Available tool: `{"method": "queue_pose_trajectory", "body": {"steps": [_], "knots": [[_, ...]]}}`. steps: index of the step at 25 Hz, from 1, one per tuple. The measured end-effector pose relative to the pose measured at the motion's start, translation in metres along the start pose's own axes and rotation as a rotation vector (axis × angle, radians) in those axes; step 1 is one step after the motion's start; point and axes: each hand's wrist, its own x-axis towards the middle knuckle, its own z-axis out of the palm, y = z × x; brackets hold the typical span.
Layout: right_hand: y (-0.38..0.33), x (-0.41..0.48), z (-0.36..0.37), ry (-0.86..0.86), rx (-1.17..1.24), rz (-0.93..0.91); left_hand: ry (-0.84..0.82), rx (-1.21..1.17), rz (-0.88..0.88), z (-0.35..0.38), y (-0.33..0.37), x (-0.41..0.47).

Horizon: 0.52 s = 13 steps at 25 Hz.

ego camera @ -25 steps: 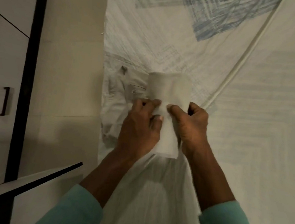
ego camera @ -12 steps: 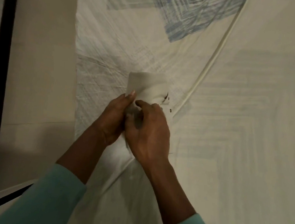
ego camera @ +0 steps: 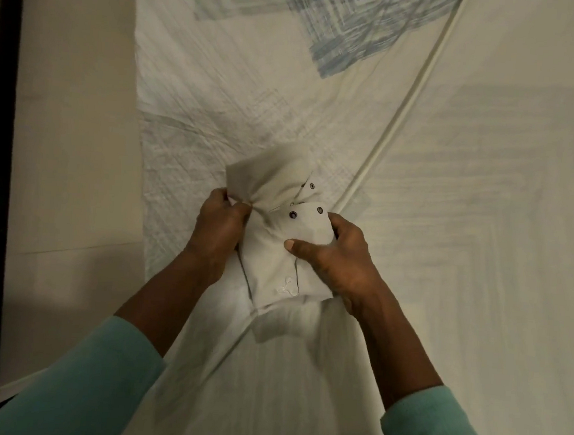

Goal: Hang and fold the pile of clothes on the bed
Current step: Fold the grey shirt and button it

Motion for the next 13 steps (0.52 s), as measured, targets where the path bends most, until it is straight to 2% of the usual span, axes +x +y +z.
{"method": "queue_pose_trajectory", "body": {"steps": [1, 3, 5, 7, 10, 13], "knots": [[-0.003, -0.001, -0.004, -0.039, 0.021, -0.026, 0.087, 0.181, 0.137, -0.004, 0.002, -0.003], [-0.007, -0.004, -0.012, -0.058, -0.099, -0.131, 0.182, 0.428, 0.430, -0.016, 0.007, -0.011], [-0.016, -0.006, -0.019, -0.071, -0.277, -0.261, 0.125, 0.465, 0.602, -0.028, 0.020, -0.014], [-0.031, -0.008, -0.031, -0.144, -0.395, -0.365, -0.110, 0.417, 0.559, -0.036, 0.037, -0.013], [-0.067, -0.014, -0.055, -0.312, -0.558, -0.407, -0.509, 0.467, 0.423, -0.046, 0.061, -0.015], [-0.103, -0.016, -0.085, -0.512, -0.630, -0.203, -0.737, 0.383, 0.321, -0.057, 0.069, -0.024]]}}
